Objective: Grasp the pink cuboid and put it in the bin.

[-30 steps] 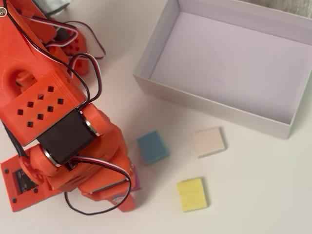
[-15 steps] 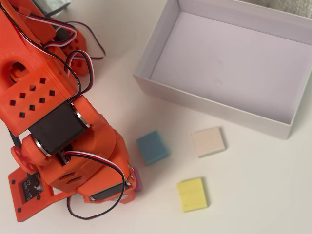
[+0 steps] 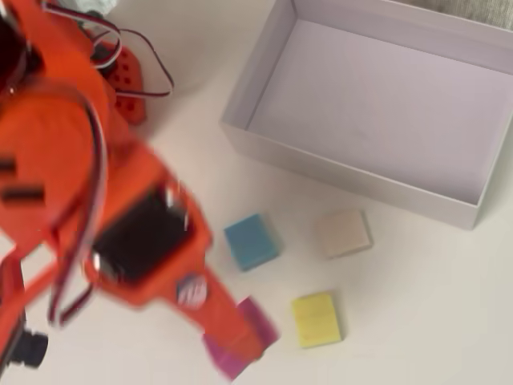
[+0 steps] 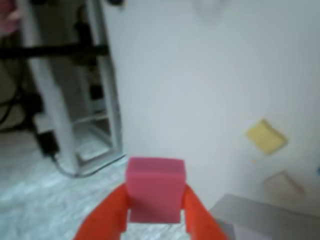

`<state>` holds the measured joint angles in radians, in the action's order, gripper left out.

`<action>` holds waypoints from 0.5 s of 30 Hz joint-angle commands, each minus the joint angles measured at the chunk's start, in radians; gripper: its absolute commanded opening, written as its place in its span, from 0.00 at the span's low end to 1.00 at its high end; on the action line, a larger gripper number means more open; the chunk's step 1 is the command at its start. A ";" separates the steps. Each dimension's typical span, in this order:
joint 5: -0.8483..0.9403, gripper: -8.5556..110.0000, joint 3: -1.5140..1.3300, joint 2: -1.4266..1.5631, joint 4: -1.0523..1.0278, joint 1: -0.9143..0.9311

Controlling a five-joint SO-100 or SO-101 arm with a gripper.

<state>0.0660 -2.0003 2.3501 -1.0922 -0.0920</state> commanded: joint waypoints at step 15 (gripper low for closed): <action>0.137 0.00 -0.147 0.181 -0.172 -0.730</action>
<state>0.1933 -2.1092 2.5495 -1.2563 -0.8023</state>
